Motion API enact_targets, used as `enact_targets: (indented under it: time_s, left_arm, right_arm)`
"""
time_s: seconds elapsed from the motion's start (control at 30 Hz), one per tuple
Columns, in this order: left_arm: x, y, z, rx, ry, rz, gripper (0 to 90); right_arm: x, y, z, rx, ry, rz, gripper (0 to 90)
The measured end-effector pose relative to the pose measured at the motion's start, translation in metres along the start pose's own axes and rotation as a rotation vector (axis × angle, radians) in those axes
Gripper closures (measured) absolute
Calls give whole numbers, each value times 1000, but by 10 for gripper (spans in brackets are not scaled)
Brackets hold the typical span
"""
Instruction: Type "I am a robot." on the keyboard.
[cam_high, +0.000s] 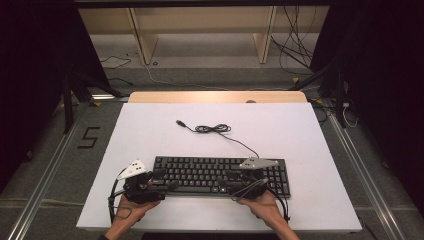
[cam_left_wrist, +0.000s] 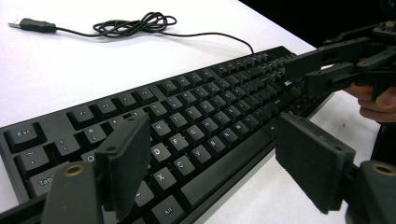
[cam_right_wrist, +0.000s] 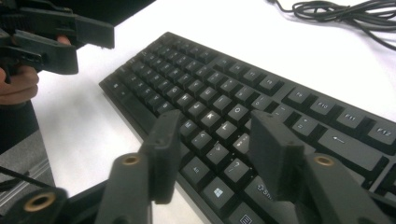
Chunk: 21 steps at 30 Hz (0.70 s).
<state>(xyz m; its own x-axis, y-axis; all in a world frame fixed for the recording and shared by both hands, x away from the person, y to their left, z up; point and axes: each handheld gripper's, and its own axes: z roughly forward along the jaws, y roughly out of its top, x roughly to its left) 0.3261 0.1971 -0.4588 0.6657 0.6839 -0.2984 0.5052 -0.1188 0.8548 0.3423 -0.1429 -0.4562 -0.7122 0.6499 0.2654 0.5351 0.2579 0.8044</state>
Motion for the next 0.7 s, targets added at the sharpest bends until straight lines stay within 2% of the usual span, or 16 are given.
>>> enact_targets:
  time_s: [0.23,0.7]
  left_arm:
    - [1,-1,-3,-4,6,-6,260]
    - [0,-1,-3,-1,2,-8,257]
  right_arm:
    - [-2,1,-8,-24,0,-4,464]
    - [-11,-8,-38,-82,-36,-21,437]
